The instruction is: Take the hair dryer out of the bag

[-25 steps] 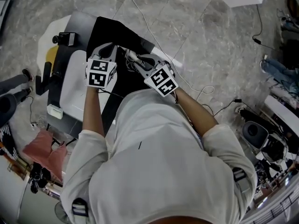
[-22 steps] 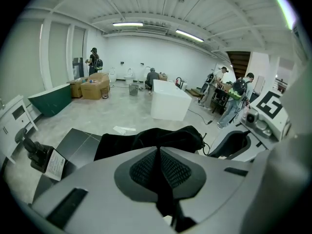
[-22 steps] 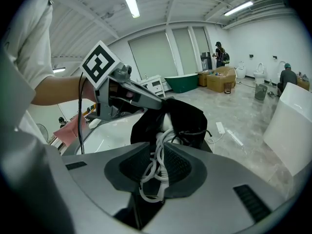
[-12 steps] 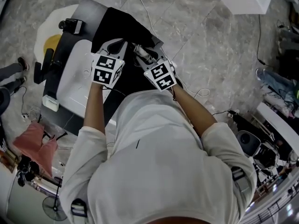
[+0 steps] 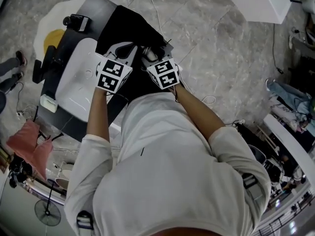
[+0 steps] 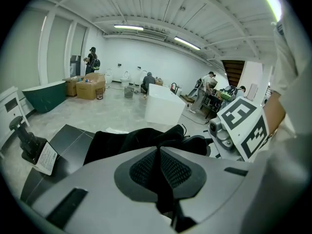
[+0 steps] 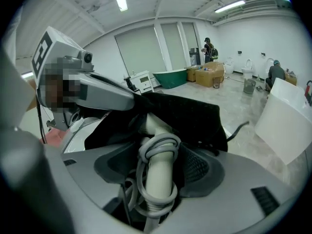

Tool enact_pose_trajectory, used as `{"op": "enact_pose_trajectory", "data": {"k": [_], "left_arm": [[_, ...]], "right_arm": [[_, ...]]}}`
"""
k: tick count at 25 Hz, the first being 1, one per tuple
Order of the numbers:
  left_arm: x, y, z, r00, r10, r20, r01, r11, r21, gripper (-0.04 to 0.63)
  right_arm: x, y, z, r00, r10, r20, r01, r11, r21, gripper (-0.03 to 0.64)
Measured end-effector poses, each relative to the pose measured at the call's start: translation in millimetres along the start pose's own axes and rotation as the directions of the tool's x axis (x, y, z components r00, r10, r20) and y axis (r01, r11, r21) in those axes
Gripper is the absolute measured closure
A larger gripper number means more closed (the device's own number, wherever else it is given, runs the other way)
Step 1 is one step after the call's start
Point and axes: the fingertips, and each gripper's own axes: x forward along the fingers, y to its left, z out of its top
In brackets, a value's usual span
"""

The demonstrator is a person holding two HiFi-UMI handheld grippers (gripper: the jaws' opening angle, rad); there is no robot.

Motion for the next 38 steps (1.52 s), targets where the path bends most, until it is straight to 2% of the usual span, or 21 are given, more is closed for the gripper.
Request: {"op": "enact_pose_trajectory", "data": {"k": [7,9,11,15,22,28,34,36,38], "left_arm": [[2.1,6.0,-3.9,1.000,0.008,-0.026,-0.009,1.000,-0.016,0.565],[3.3,6.5,-5.3,0.999,0.006,-0.033,-0.006,1.000,-0.018,0.564],[6.0,5.3,-4.5,0.999,-0.001,-0.034,0.000,1.000,-0.030,0.564],[9.3,7.7,-6.5,0.999,-0.004,-0.038,0.001,0.998,-0.064,0.565],[8.1,14.0,-13.5,0.999,-0.032,-0.044,0.026,0.991,-0.128,0.563],[8.9,7.3,-8.6,0.998,-0.042,-0.052,0.037,0.995,-0.096,0.564],[2.0,-13.1,2.2,0.994,-0.098,-0.039,0.096,0.995,-0.029,0.565],[1.2,-11.1,1.0,0.995,-0.092,-0.041,0.090,0.995,-0.030,0.565],[1.0,-7.4,-1.0,0.995,-0.087,-0.046,0.086,0.996,-0.031,0.565]], "right_arm": [[14.6,-1.1,-4.3,0.999,-0.008,-0.044,0.007,1.000,-0.026,0.318],[20.1,-0.7,-8.9,0.998,0.002,-0.069,-0.003,1.000,-0.008,0.304],[24.6,-1.8,-14.5,0.996,0.024,-0.090,-0.022,1.000,0.016,0.291],[27.1,-2.2,-14.9,0.993,0.054,-0.105,-0.054,0.999,0.004,0.288],[24.8,-4.3,-13.9,0.978,0.157,-0.136,-0.159,0.987,-0.006,0.323],[16.7,-11.5,-8.5,0.963,0.216,-0.162,-0.214,0.976,0.032,0.339],[5.2,-13.9,-5.2,0.955,0.266,-0.130,-0.237,0.950,0.204,0.342],[2.1,-13.8,-4.6,0.953,0.272,-0.135,-0.243,0.950,0.195,0.342],[-1.1,-14.2,-6.4,0.950,0.265,-0.164,-0.245,0.961,0.131,0.344]]}}
